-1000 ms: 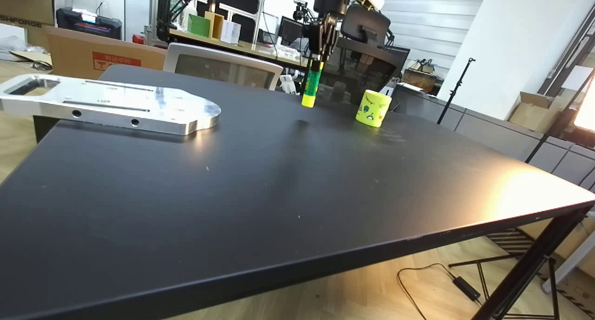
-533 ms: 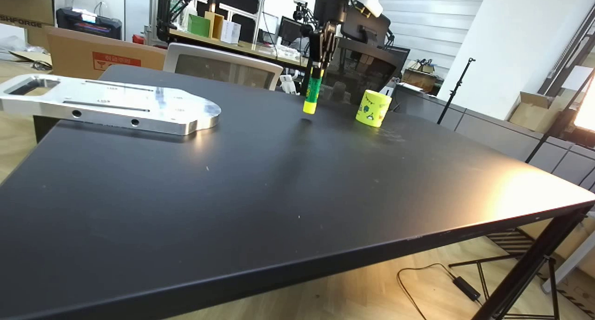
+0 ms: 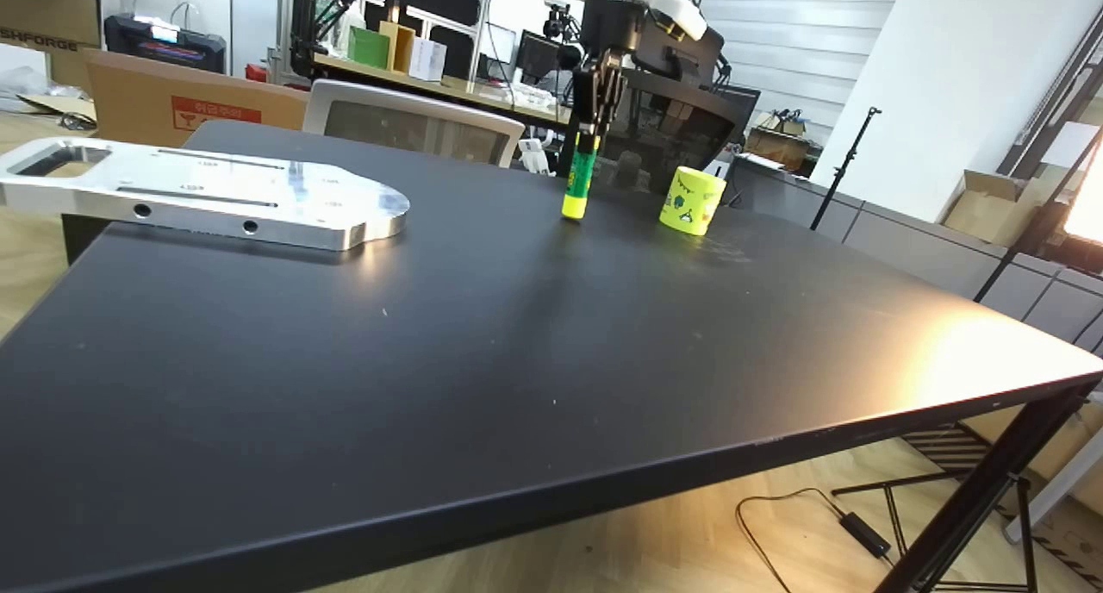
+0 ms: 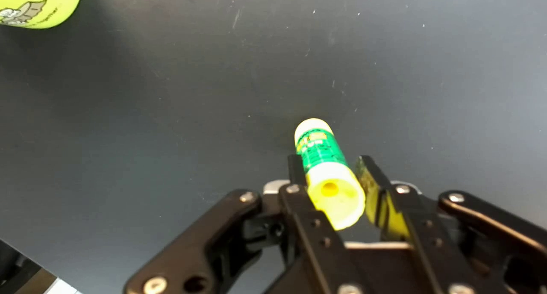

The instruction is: Put the paper glue on the table

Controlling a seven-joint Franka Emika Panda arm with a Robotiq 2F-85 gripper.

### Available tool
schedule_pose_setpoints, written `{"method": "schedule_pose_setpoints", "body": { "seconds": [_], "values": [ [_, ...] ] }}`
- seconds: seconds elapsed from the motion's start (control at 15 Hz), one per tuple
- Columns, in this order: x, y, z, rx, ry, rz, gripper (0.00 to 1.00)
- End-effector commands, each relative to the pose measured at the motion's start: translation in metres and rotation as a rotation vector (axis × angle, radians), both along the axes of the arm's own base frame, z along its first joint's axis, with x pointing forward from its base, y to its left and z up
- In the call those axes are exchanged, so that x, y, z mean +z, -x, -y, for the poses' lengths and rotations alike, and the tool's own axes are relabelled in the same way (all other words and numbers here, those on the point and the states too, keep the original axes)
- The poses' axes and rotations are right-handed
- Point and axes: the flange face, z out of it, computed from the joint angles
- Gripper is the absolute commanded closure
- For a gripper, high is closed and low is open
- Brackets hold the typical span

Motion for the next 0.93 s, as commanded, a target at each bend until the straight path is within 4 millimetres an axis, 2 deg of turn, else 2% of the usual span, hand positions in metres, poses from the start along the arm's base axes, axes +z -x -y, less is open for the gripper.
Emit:
{"method": "schedule_pose_setpoints", "body": {
  "seconds": [0.0,0.2,0.27,0.33,0.73,0.8,0.87],
  "values": [
    [0.001,-0.004,0.001,0.005,0.005,0.008,0.91],
    [0.001,-0.004,0.001,-0.003,0.0,0.009,0.91],
    [0.003,-0.004,0.001,-0.001,-0.002,0.012,0.41],
    [0.006,-0.005,0.001,-0.002,-0.005,0.014,0.4],
    [0.045,-0.01,-0.001,-0.008,-0.024,0.075,0.0],
    [0.049,-0.01,0.001,-0.005,-0.035,0.064,0.0],
    [0.031,-0.009,-0.001,-0.002,-0.022,0.064,0.12]
  ]
}}
